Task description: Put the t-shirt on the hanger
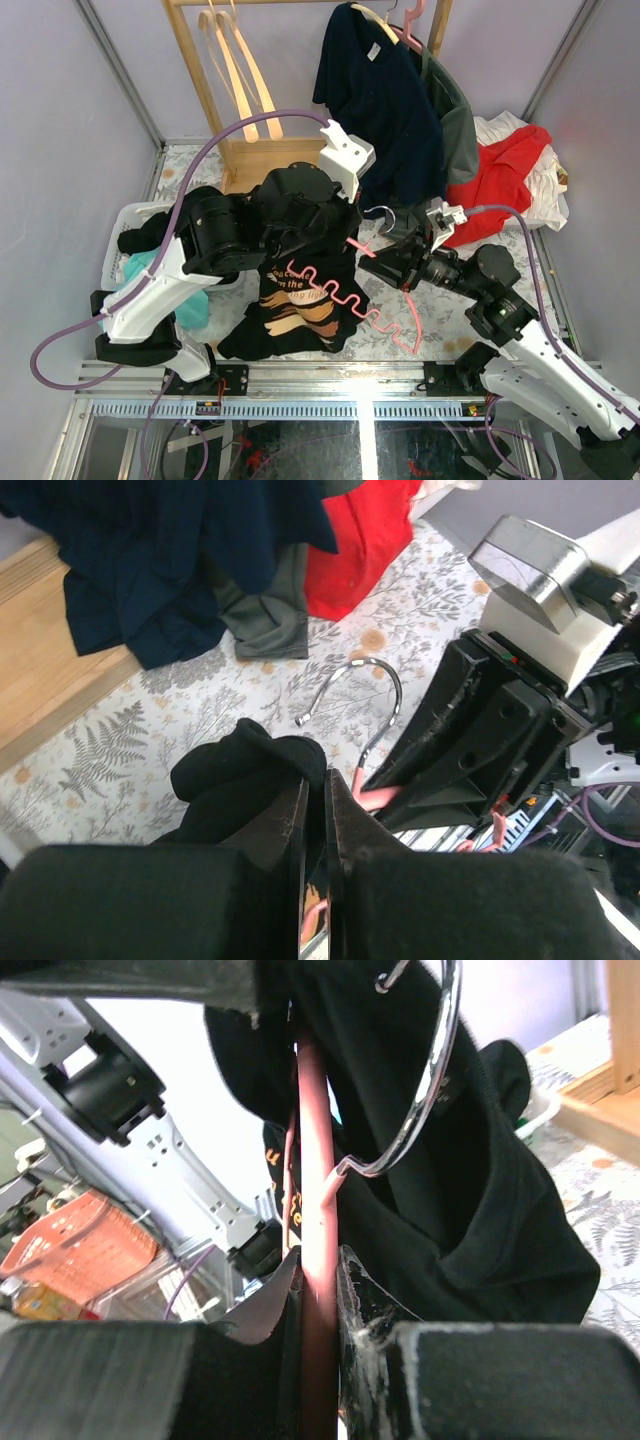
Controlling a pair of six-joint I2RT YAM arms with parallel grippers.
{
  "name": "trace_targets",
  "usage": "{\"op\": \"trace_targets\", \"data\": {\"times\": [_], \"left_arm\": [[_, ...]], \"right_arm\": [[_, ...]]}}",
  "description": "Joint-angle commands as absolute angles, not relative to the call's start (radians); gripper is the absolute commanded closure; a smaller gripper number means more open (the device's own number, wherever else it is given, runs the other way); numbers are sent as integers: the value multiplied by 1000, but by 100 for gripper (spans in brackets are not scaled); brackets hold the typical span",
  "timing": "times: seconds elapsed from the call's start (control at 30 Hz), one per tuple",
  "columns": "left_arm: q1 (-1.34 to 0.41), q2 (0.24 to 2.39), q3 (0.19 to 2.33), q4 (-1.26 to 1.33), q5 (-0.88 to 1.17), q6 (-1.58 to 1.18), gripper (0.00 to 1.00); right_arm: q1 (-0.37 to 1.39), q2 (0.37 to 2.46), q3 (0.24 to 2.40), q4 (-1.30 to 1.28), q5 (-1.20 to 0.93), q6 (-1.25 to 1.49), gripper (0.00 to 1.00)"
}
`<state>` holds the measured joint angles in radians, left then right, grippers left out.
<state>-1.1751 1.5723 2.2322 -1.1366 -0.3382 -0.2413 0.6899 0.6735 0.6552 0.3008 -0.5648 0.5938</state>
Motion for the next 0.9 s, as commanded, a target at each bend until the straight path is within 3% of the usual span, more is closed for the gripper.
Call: {"op": "trace_targets", "data": {"times": [0.0,0.3,0.87], "left_arm": [[-1190,1556,2266,-1029,-263,-205,100],[-1194,1546,2265,-989,-212,-191,97],[-1272,1624,2306,-949,-78,-205,95]], "right_arm": [[699,593,667,440,-375,554,100],[699,472,697,379,-256,460,100],[699,570,739,492,-244,445,100]]}}
